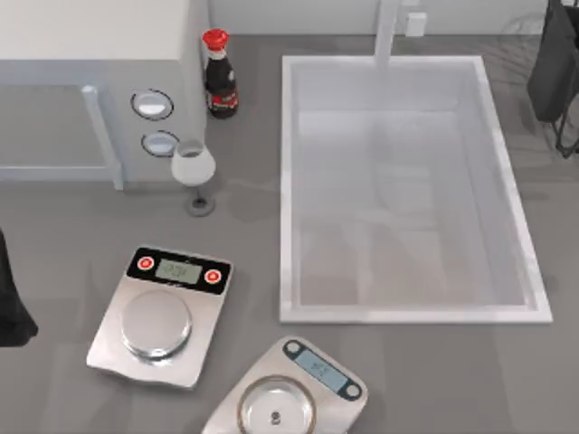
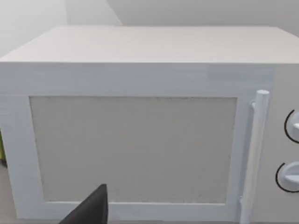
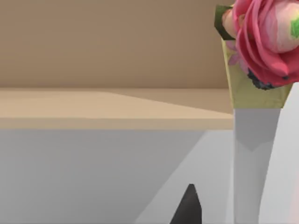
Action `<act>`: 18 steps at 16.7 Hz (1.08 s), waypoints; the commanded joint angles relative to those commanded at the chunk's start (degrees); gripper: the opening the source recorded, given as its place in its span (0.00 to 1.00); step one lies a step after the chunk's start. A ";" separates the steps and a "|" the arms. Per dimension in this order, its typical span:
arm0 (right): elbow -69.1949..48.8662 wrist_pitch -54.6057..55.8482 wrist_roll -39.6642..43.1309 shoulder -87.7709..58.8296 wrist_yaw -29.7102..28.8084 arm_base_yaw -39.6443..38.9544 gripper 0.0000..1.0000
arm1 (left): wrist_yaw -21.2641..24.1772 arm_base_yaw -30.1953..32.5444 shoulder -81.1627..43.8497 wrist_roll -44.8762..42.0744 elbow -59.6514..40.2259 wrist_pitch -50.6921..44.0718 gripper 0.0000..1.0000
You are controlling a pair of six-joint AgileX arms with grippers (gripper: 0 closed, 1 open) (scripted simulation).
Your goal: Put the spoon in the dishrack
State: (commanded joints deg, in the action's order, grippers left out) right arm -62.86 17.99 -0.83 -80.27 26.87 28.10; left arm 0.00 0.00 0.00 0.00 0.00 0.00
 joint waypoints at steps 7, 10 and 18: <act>5.84 26.43 -0.04 -20.38 -9.57 -9.15 0.00 | 0.00 0.00 0.00 0.00 0.00 0.00 1.00; 6.79 29.17 -0.10 -22.69 -10.99 -10.52 0.00 | 0.00 0.00 0.00 0.00 0.00 0.00 1.00; 6.79 29.17 -0.10 -22.69 -10.99 -10.52 0.30 | 0.00 0.00 0.00 0.00 0.00 0.00 1.00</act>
State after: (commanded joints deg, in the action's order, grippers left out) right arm -56.07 47.16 -0.93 -102.96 15.88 17.58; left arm 0.00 0.00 0.00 0.00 0.00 0.00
